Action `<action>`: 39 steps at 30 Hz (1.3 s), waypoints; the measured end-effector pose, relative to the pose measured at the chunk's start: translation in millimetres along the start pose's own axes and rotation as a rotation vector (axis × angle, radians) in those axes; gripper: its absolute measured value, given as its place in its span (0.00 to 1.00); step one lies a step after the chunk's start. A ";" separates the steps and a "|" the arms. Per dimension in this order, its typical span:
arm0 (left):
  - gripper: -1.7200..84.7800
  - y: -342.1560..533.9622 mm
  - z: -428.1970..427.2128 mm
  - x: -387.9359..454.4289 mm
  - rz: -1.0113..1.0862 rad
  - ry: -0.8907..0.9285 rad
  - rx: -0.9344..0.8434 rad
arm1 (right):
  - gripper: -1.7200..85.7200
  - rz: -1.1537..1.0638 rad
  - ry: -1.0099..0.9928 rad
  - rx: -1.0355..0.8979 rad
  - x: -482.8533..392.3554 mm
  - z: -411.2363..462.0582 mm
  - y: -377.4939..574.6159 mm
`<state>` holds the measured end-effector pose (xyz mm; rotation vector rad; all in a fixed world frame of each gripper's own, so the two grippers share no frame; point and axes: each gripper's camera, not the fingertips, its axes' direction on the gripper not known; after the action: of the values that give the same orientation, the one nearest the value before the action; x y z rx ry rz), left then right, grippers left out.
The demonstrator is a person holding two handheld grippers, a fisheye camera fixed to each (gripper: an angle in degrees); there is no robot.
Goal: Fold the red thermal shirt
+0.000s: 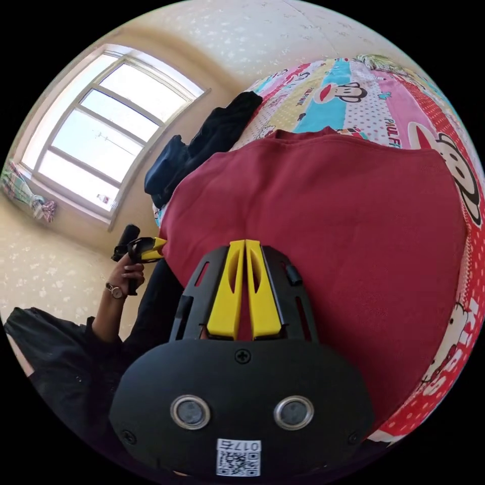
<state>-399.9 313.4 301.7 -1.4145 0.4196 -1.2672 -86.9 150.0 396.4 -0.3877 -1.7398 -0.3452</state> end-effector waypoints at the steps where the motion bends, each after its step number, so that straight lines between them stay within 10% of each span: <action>1: 0.10 0.8 -2.1 11.1 0.033 0.058 0.020 | 0.03 -0.011 0.022 0.048 -1.6 -14.3 15.6; 12: 0.08 31.6 161.3 240.9 0.692 -0.303 -0.190 | 0.03 0.344 0.129 0.729 64.9 -162.8 173.0; 18: 0.10 80.5 307.0 213.4 0.755 -0.429 -0.563 | 0.02 0.408 -0.002 0.825 87.0 -185.9 219.8; 27: 0.09 66.0 262.5 180.5 0.687 -0.170 -0.585 | 0.02 -0.069 -0.172 0.758 33.8 -193.1 209.7; 32: 0.09 43.5 210.1 171.7 0.653 -0.247 -0.402 | 0.02 -0.036 0.085 0.084 20.5 -138.6 160.7; 39: 0.18 6.6 193.3 111.0 0.414 -0.338 -0.269 | 0.02 0.085 -0.015 0.249 39.1 -145.1 181.8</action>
<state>-193.8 314.1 386.9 -1.6293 0.6271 -0.6403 113.1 253.2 466.9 -0.2830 -1.7504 -0.0632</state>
